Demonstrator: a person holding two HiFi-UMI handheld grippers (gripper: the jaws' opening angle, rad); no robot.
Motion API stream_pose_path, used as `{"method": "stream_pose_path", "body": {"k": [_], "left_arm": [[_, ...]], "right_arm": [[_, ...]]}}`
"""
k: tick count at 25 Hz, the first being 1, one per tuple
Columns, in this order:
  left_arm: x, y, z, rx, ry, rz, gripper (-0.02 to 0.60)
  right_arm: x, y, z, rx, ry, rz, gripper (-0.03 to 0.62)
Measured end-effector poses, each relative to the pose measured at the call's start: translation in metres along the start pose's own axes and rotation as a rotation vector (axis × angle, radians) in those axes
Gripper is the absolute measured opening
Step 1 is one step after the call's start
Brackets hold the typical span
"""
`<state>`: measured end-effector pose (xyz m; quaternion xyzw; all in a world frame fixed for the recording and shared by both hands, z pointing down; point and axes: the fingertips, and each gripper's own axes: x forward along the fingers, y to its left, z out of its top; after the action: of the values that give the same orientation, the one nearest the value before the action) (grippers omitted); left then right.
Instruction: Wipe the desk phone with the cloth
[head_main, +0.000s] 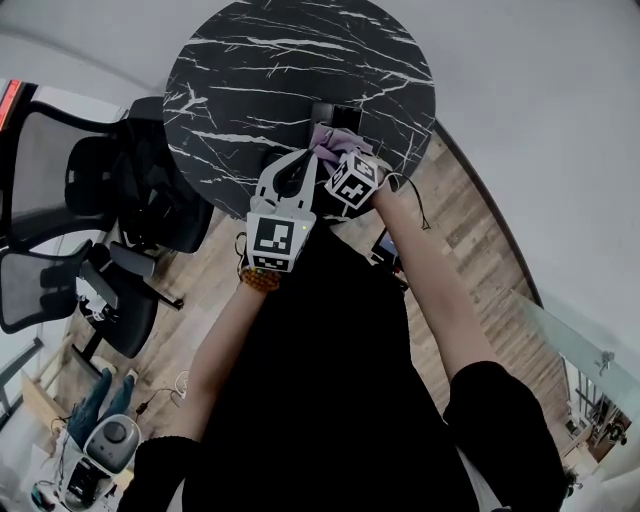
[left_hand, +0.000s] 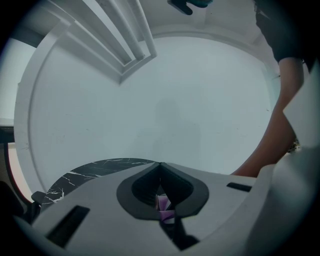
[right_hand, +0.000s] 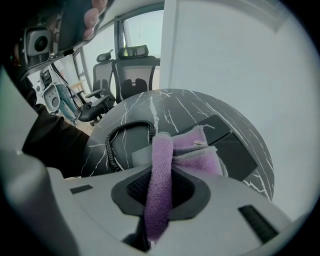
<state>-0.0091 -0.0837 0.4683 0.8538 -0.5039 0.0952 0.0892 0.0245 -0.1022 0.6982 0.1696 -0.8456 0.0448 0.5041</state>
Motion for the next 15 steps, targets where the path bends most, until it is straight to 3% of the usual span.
{"method": "stream_pose_path", "body": {"k": [15], "left_arm": [[0.005, -0.001, -0.001, 0.008, 0.008, -0.001, 0.014]], "right_arm": [[0.004, 0.025, -0.009, 0.014, 0.011, 0.033, 0.058]]}}
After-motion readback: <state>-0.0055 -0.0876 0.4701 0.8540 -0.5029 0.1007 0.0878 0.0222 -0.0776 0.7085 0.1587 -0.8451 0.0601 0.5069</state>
